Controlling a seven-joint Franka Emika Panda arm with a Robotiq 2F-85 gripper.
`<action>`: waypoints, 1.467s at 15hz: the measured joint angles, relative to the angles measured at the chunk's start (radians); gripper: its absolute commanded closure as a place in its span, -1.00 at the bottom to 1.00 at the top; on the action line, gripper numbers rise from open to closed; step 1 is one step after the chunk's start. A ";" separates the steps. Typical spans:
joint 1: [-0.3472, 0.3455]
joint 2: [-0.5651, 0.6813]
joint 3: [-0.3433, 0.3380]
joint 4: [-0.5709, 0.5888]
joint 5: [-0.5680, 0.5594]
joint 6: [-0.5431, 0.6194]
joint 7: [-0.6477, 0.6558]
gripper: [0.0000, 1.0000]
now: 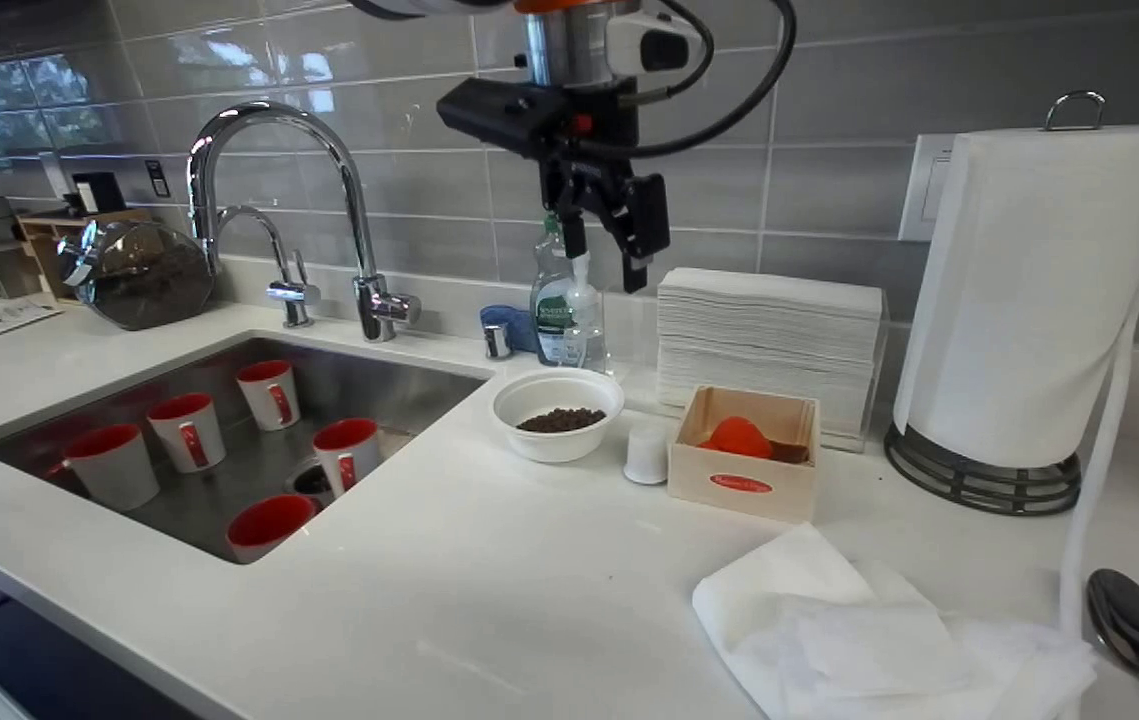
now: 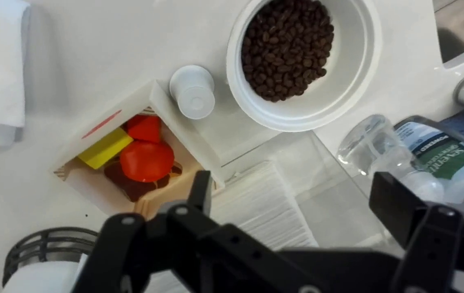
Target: Pick up the white cup from the counter and put it in the box
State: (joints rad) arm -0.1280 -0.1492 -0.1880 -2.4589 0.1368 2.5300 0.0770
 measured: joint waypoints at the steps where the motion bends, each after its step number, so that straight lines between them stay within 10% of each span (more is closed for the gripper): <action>1: -0.005 0.021 0.008 -0.002 -0.002 0.016 0.057 -1.00; 22: -0.040 0.303 0.002 0.031 -0.046 0.155 1.009 -1.00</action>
State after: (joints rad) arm -0.1685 0.1538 -0.1858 -2.4279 0.0911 2.6849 1.0864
